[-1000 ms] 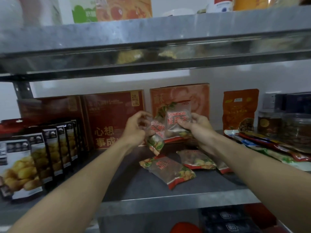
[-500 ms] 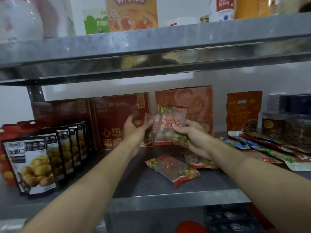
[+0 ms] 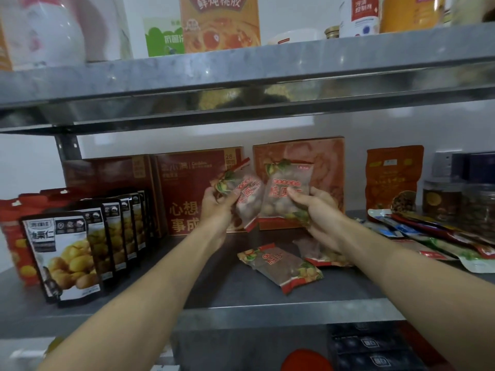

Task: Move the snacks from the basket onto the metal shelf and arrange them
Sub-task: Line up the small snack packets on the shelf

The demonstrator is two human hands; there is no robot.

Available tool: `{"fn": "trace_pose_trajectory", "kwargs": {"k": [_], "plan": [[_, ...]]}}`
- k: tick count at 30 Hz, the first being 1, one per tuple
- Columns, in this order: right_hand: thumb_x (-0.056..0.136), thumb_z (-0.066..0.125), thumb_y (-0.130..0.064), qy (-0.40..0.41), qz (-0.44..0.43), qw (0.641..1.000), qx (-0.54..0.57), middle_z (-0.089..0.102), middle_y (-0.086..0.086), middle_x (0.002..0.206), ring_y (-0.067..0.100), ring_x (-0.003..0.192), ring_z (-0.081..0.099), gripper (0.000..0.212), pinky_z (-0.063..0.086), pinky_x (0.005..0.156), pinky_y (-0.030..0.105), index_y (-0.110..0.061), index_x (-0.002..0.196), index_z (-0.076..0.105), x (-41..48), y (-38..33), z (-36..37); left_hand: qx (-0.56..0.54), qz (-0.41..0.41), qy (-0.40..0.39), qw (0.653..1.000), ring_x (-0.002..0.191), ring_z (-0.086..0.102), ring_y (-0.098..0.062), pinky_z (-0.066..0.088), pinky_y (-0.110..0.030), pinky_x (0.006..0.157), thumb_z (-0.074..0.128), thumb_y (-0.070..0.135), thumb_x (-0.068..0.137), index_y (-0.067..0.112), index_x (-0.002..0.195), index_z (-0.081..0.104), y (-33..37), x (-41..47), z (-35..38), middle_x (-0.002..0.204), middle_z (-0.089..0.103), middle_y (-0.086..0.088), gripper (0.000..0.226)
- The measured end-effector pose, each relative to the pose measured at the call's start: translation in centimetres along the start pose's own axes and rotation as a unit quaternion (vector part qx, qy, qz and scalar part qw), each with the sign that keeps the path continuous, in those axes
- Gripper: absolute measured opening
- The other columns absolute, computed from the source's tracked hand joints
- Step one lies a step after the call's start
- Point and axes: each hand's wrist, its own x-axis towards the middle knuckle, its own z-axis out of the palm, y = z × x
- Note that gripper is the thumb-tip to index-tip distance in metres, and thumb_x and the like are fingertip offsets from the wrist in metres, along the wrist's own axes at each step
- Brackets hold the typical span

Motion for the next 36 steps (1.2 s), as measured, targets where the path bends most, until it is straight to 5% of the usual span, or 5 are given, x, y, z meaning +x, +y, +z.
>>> {"fn": "trace_pose_trajectory", "kwargs": {"k": [12, 20, 25, 29, 36], "plan": [[0.093, 0.065, -0.015, 0.013, 0.064, 0.994, -0.091, 0.075, 0.016, 0.088, 0.023, 0.067, 0.072, 0.021, 0.058, 0.058, 0.029, 0.002, 0.105, 0.066, 1.1, 1.9, 3.3, 0.067, 0.057, 0.019, 0.996, 0.096, 0.069, -0.019, 0.059, -0.050, 0.080, 0.064, 0.026, 0.092, 0.023, 0.131, 0.052, -0.7, 0.5, -6.0, 0.101, 0.070, 0.004, 0.040], [0.092, 0.060, -0.008, 0.023, 0.133, 0.973, -0.188, 0.073, 0.022, 0.097, 0.032, 0.079, 0.069, 0.021, 0.057, 0.079, 0.044, 0.005, 0.108, 0.065, 3.6, 5.3, 6.8, 0.069, -0.013, 0.118, 0.991, 0.107, 0.066, -0.023, 0.059, -0.043, 0.084, 0.062, 0.018, 0.094, 0.020, 0.128, 0.063, -3.2, 3.6, -11.5, 0.127, 0.064, -0.007, 0.034], [0.090, 0.062, -0.008, 0.018, 0.182, 0.952, -0.244, 0.069, 0.018, 0.107, 0.029, 0.088, 0.069, 0.040, 0.056, 0.083, 0.041, -0.004, 0.127, 0.051, 5.2, 7.5, 8.7, 0.122, -0.053, 0.093, 0.987, 0.079, 0.066, -0.010, 0.054, -0.021, 0.062, 0.059, 0.017, 0.097, 0.015, 0.114, 0.068, -4.8, 5.0, -13.3, 0.105, 0.067, -0.002, 0.020], [0.092, 0.060, -0.005, 0.003, 0.211, 0.936, -0.281, 0.069, 0.013, 0.110, 0.027, 0.096, 0.069, 0.038, 0.055, 0.091, 0.041, -0.003, 0.129, 0.052, 5.9, 8.8, 9.2, 0.166, -0.079, 0.048, 0.982, 0.093, 0.070, -0.025, 0.057, -0.041, 0.088, 0.059, 0.010, 0.096, 0.012, 0.132, 0.057, -5.6, 5.7, -13.5, 0.104, 0.069, -0.004, 0.036], [0.090, 0.067, -0.008, 0.024, 0.163, 0.920, -0.355, 0.065, 0.009, 0.099, 0.024, 0.098, 0.064, 0.018, 0.054, 0.091, 0.036, -0.008, 0.104, 0.056, 6.1, 10.0, 9.7, 0.272, -0.042, 0.064, 0.959, 0.115, 0.060, -0.022, 0.046, -0.037, 0.104, 0.054, 0.019, 0.100, 0.010, 0.136, 0.055, -5.9, 5.9, -14.2, 0.129, 0.062, -0.006, 0.038]]}}
